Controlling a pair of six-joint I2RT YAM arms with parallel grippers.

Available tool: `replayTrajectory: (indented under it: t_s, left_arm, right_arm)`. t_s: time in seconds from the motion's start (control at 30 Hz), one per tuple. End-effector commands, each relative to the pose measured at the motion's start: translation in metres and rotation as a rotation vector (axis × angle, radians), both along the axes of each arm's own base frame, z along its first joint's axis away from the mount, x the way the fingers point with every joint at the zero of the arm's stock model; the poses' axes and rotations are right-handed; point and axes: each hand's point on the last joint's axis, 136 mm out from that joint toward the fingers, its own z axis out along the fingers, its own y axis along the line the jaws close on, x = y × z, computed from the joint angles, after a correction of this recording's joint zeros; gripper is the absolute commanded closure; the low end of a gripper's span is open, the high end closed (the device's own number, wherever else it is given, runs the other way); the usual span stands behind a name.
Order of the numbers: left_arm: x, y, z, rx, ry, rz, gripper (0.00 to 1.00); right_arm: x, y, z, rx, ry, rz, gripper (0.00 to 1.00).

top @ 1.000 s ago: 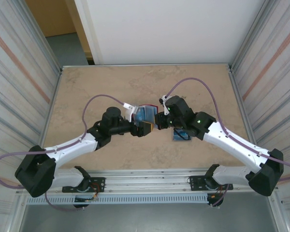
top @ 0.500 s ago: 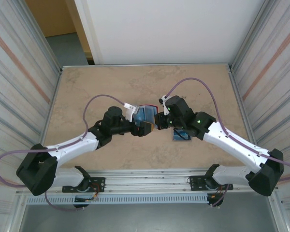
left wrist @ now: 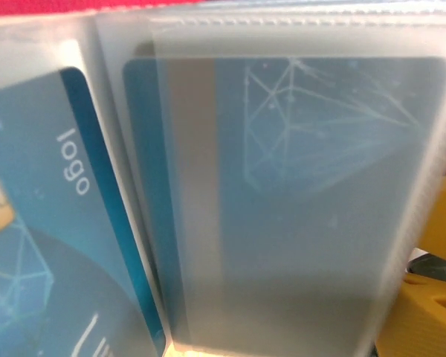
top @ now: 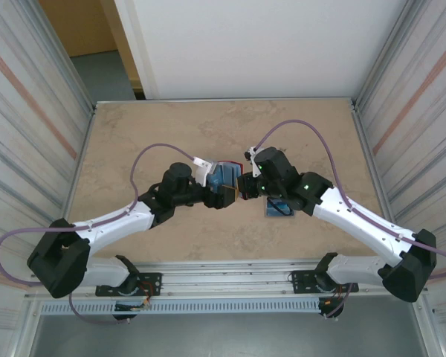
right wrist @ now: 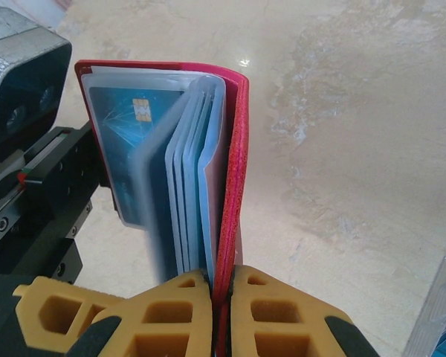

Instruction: Take the credit cards out of the card holder

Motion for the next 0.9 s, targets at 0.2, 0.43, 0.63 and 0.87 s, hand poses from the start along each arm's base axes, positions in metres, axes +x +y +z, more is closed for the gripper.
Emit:
replayTrajectory:
  t_s: [0.2,0.43,0.63,0.87]
  left_arm:
    - [-0.003,0.009,0.012,-0.041,-0.038,0.024,0.18]
    - [-0.003,0.014,0.015,-0.074,-0.027,0.032,0.35]
    - [-0.003,0.015,0.016,-0.078,-0.026,0.028,0.36]
    - [-0.003,0.017,0.014,-0.073,-0.022,0.035,0.41]
  right_arm:
    - [0.003,-0.007,0.020,0.048,-0.066,-0.026,1.00]
    - [0.004,-0.007,0.017,0.055,-0.058,-0.027,1.00]
    - [0.005,-0.007,0.016,0.074,-0.048,-0.026,1.00]
    - [0.004,-0.006,0.020,0.120,-0.039,-0.016,1.00]
